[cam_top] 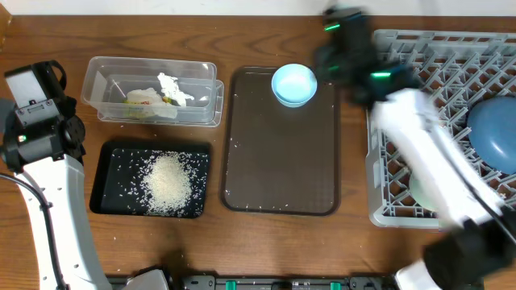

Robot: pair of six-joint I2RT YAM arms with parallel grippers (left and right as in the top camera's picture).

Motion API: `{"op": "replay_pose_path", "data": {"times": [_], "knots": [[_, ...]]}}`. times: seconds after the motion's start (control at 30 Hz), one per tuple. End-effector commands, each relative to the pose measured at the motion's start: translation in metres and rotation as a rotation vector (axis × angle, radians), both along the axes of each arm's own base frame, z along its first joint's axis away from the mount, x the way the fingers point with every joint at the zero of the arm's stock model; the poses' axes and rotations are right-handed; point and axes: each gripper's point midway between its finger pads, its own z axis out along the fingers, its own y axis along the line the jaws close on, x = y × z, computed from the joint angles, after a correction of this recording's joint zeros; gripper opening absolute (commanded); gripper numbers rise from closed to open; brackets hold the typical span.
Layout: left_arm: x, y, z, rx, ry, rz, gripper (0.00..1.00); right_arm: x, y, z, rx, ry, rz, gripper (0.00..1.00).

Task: Sort waste into correct bins and load items into the dishwasher rack
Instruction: 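Grasp the pink cup from the light-blue bowl with the right gripper, then carry the pink cup right and set it in the rack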

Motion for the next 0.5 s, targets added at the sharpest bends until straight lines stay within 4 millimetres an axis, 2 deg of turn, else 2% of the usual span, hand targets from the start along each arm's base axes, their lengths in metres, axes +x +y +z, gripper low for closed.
{"op": "replay_pose_path", "data": {"times": [0.0,0.1,0.27,0.37,0.47], "knots": [[-0.001,0.002,0.0,-0.001,-0.001,0.009,0.95,-0.018,-0.026,0.015,0.176,0.081,0.013,0.01],[-0.001,0.002,0.0,-0.001,0.0,0.008,0.95,-0.035,-0.058,0.0,0.281,0.217,-0.006,0.01],[-0.001,0.002,0.0,-0.001,0.0,0.008,0.95,-0.054,-0.094,-0.027,0.525,0.355,-0.003,0.01],[-0.001,0.002,0.0,-0.001,0.0,0.008,0.95,-0.059,-0.112,-0.033,0.671,0.358,0.012,0.01],[-0.001,0.002,0.0,-0.001,-0.001,0.009,0.95,-0.065,-0.127,-0.025,0.867,0.307,0.083,0.01]]}}
